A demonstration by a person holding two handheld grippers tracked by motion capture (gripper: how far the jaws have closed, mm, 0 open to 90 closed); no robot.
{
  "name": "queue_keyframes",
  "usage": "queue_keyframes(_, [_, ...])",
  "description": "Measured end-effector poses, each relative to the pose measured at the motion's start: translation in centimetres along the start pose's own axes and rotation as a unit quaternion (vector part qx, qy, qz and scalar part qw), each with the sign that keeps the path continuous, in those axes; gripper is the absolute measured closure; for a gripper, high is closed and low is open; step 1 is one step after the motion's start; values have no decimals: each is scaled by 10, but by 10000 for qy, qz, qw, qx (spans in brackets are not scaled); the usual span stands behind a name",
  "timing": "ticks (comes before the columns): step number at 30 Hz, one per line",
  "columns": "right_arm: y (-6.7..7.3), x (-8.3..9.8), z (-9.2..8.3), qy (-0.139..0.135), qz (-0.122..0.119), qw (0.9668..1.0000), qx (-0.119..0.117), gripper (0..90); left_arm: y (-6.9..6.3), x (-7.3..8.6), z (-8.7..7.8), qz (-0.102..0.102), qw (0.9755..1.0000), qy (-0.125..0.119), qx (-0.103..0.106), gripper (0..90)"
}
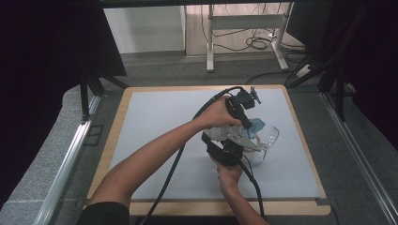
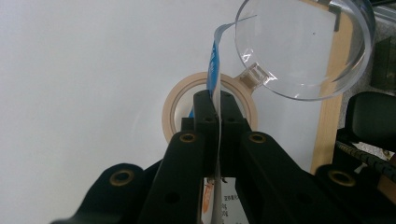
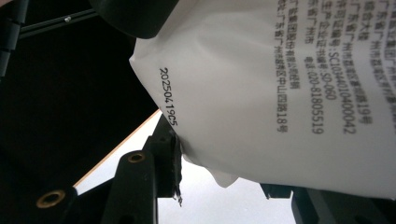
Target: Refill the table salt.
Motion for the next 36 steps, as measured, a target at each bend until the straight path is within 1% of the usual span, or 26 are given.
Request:
queue_keyframes(18, [-4,1,2,-27,-29,10000,55,578,-1,-1,1,18,10000,-39,7,897])
queue_keyframes(24, [-5,1,2,-45,7,10000,71,578,-2,-2,2,26,10000,-36,4,898])
queue_keyframes(27, [-5,0,1,-70,108,9999,63,578,-2,-4,2,45,10000,-20,7,897])
queue_keyframes(29, [-4,0,0,-98,99,9999,95,578,-2,-5,2,41,10000,-19,27,898])
queue_keyframes(31, [-4,-1,-1,-97,147,9998,91,577,-2,-5,2,61,10000,-5,29,897])
queue_keyframes(34, [-3,-2,-2,-82,99,9998,128,577,-2,-7,2,68,10000,-6,51,897])
queue_keyframes(36, [-3,-4,-2,-85,128,9998,135,577,-2,-8,1,79,10000,5,43,897])
Point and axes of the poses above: each handheld gripper's, and its own axes: z roughly forward along the jaws, x roughly out of its underside, y roughly to its left, the point moved 5 cm from there along z, roughly forward along the jaws, and after that the axes turned 1 degree about y, right-handed, at the moved point
